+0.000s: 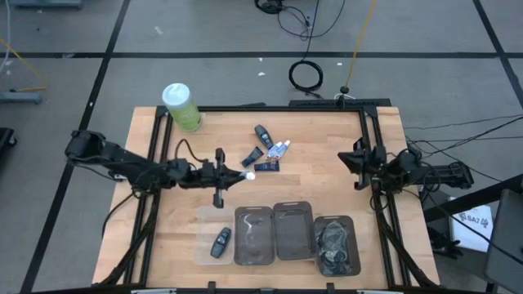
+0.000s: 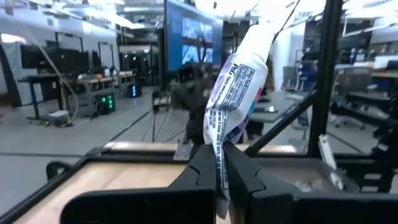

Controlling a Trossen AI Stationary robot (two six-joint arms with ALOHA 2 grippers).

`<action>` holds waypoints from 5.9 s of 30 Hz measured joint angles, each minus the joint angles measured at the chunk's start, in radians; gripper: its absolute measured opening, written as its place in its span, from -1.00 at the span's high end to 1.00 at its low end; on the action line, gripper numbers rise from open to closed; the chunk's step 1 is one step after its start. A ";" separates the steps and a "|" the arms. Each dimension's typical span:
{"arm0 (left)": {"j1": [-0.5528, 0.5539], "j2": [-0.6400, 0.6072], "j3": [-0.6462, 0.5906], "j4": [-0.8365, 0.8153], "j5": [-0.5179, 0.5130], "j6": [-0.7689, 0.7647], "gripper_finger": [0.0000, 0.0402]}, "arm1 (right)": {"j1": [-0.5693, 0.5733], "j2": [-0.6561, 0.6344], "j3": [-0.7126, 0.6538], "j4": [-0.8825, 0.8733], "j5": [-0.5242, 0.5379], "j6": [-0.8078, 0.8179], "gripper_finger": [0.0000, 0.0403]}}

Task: Pick & Place Travel size toiletries
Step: Put the left white toothpaste into the middle black bin, then put the right white toothpaste into the middle black bin

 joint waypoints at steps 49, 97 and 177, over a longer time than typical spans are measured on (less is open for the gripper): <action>0.215 0.478 0.351 0.057 0.317 -0.154 1.00 | 0.048 1.155 0.414 0.527 -0.032 -0.179 -0.50; 0.199 0.422 0.349 0.002 0.310 -0.202 0.17 | 0.047 1.302 0.521 0.601 -0.084 -0.290 0.88; 0.218 0.100 0.350 -0.613 -0.036 -0.126 -0.55 | -0.460 1.717 0.907 -0.308 -0.417 -0.305 -0.24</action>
